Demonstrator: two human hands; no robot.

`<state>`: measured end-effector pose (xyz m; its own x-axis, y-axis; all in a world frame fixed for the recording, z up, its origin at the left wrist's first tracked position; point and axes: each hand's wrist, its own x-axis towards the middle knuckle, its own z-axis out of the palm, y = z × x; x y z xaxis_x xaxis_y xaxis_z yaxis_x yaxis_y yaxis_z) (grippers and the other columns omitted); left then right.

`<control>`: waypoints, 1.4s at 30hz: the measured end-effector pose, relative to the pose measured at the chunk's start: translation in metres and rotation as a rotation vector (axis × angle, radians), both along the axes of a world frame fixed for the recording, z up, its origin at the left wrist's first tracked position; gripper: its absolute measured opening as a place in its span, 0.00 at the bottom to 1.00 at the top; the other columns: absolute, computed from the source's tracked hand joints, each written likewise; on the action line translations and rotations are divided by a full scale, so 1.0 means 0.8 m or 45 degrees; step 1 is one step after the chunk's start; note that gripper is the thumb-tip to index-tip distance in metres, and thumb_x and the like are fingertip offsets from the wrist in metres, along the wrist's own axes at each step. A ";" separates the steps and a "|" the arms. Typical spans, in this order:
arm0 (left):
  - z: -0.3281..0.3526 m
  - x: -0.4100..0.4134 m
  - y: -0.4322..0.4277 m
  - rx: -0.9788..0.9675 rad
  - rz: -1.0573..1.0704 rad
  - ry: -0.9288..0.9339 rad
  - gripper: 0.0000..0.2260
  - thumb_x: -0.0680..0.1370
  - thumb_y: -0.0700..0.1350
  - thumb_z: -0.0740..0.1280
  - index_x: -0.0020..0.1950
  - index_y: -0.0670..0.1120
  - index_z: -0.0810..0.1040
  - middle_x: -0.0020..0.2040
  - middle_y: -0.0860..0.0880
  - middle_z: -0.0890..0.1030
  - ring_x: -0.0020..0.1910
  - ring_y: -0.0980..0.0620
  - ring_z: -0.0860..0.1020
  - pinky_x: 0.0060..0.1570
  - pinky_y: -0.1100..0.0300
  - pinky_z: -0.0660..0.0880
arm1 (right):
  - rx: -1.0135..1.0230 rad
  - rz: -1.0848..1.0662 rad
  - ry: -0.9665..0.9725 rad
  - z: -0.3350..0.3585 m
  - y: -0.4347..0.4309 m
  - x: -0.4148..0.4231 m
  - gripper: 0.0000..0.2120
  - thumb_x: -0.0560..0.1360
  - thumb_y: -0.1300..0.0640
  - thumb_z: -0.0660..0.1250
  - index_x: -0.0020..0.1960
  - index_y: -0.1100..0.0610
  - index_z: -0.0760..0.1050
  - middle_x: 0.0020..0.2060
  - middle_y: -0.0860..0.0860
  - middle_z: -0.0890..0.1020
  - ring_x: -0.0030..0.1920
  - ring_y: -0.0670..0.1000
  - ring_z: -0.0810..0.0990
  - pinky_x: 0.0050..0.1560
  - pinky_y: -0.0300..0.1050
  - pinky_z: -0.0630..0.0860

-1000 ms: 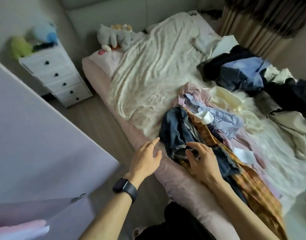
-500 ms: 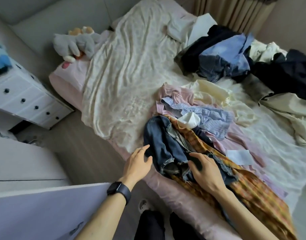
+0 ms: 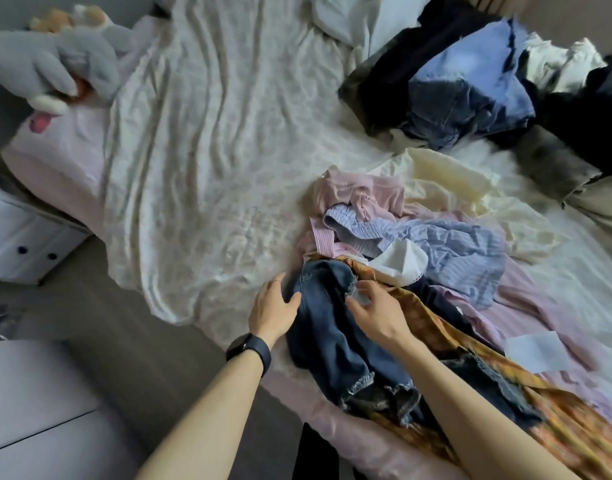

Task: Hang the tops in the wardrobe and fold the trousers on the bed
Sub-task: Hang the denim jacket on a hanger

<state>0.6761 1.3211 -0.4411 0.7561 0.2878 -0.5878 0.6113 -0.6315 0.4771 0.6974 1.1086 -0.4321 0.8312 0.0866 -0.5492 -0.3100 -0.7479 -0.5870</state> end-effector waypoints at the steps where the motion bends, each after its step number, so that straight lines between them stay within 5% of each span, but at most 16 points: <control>1: -0.006 0.006 0.001 0.021 -0.024 0.007 0.22 0.81 0.55 0.66 0.74 0.53 0.70 0.71 0.50 0.75 0.68 0.45 0.74 0.62 0.51 0.74 | 0.026 -0.035 0.043 -0.003 0.011 0.011 0.22 0.79 0.43 0.66 0.67 0.54 0.74 0.60 0.51 0.82 0.63 0.54 0.79 0.62 0.46 0.71; 5: -0.022 0.000 -0.003 -0.081 0.009 -0.034 0.04 0.79 0.52 0.69 0.48 0.55 0.81 0.45 0.53 0.84 0.49 0.49 0.82 0.41 0.58 0.75 | 0.064 -0.130 0.240 -0.026 0.060 0.038 0.29 0.74 0.30 0.64 0.54 0.56 0.80 0.47 0.53 0.86 0.51 0.55 0.84 0.57 0.50 0.78; 8: -0.003 -0.027 -0.025 -0.380 0.095 -0.057 0.07 0.77 0.50 0.73 0.39 0.58 0.81 0.35 0.59 0.82 0.38 0.60 0.81 0.34 0.68 0.72 | 0.035 -0.181 0.222 -0.018 0.073 0.033 0.27 0.72 0.31 0.67 0.36 0.56 0.70 0.34 0.52 0.79 0.38 0.53 0.80 0.40 0.49 0.73; 11: 0.018 -0.050 -0.038 -0.645 0.217 -0.029 0.04 0.75 0.47 0.76 0.43 0.56 0.85 0.38 0.61 0.85 0.43 0.61 0.83 0.41 0.66 0.77 | -0.072 -0.159 0.139 0.006 0.063 0.018 0.13 0.75 0.48 0.69 0.40 0.54 0.70 0.38 0.51 0.77 0.45 0.57 0.79 0.42 0.46 0.66; 14: 0.051 -0.067 -0.031 -0.649 0.127 -0.073 0.05 0.76 0.46 0.73 0.45 0.57 0.86 0.43 0.60 0.86 0.46 0.64 0.82 0.50 0.62 0.78 | 0.012 -0.169 0.109 0.042 0.031 -0.015 0.05 0.77 0.53 0.68 0.47 0.53 0.75 0.43 0.50 0.81 0.47 0.55 0.79 0.45 0.47 0.69; 18: 0.117 -0.063 -0.022 -0.550 0.092 -0.214 0.06 0.80 0.43 0.69 0.52 0.52 0.84 0.47 0.59 0.84 0.45 0.68 0.79 0.44 0.73 0.73 | 0.195 -0.177 0.139 0.110 -0.030 -0.063 0.13 0.76 0.49 0.69 0.61 0.47 0.80 0.52 0.47 0.85 0.54 0.50 0.83 0.56 0.50 0.79; 22: 0.198 -0.067 -0.040 -0.466 -0.149 -0.327 0.12 0.78 0.45 0.70 0.59 0.57 0.81 0.49 0.58 0.82 0.46 0.65 0.78 0.44 0.73 0.72 | 0.340 -0.013 0.056 0.201 -0.067 -0.092 0.03 0.79 0.58 0.69 0.49 0.51 0.82 0.42 0.41 0.85 0.45 0.47 0.82 0.50 0.45 0.77; 25: 0.270 -0.065 -0.055 -0.542 -0.361 -0.415 0.24 0.75 0.40 0.74 0.66 0.60 0.77 0.56 0.56 0.82 0.49 0.62 0.79 0.50 0.69 0.74 | 0.418 0.111 -0.138 0.286 -0.071 -0.079 0.10 0.76 0.53 0.70 0.42 0.60 0.77 0.32 0.45 0.76 0.35 0.46 0.73 0.40 0.47 0.68; 27: 0.329 -0.061 -0.058 -0.637 -0.408 -0.473 0.29 0.74 0.37 0.75 0.68 0.63 0.75 0.62 0.57 0.80 0.55 0.61 0.79 0.57 0.65 0.76 | 0.542 0.161 -0.242 0.343 -0.069 -0.065 0.13 0.73 0.50 0.70 0.43 0.61 0.77 0.32 0.46 0.76 0.36 0.46 0.74 0.41 0.47 0.69; 30: 0.432 -0.068 -0.055 -0.716 -0.458 -0.529 0.24 0.75 0.38 0.74 0.67 0.57 0.78 0.61 0.55 0.82 0.61 0.59 0.79 0.63 0.62 0.75 | 0.750 0.262 -0.317 0.427 -0.059 -0.052 0.05 0.78 0.62 0.70 0.48 0.64 0.82 0.37 0.46 0.82 0.39 0.42 0.79 0.43 0.37 0.74; 35: 0.560 -0.102 -0.035 -0.610 -0.267 -0.811 0.14 0.77 0.38 0.73 0.62 0.39 0.80 0.57 0.44 0.85 0.58 0.52 0.82 0.59 0.59 0.77 | 0.892 0.496 -0.510 0.536 -0.014 -0.040 0.11 0.77 0.53 0.72 0.42 0.60 0.81 0.31 0.45 0.77 0.35 0.44 0.73 0.37 0.41 0.67; 39: 0.610 -0.141 -0.020 -0.341 -0.058 -1.005 0.05 0.78 0.43 0.73 0.51 0.42 0.84 0.49 0.47 0.85 0.51 0.52 0.82 0.63 0.43 0.76 | 0.901 0.557 -0.671 0.600 0.033 -0.050 0.17 0.75 0.48 0.74 0.38 0.61 0.78 0.27 0.44 0.71 0.29 0.42 0.68 0.32 0.40 0.64; 42: 0.633 -0.187 -0.015 -0.076 0.170 -1.134 0.17 0.68 0.58 0.73 0.49 0.46 0.85 0.48 0.47 0.86 0.53 0.48 0.83 0.60 0.42 0.76 | 0.915 0.629 -0.790 0.623 0.059 -0.076 0.29 0.72 0.40 0.74 0.43 0.68 0.75 0.31 0.51 0.72 0.31 0.46 0.67 0.35 0.46 0.63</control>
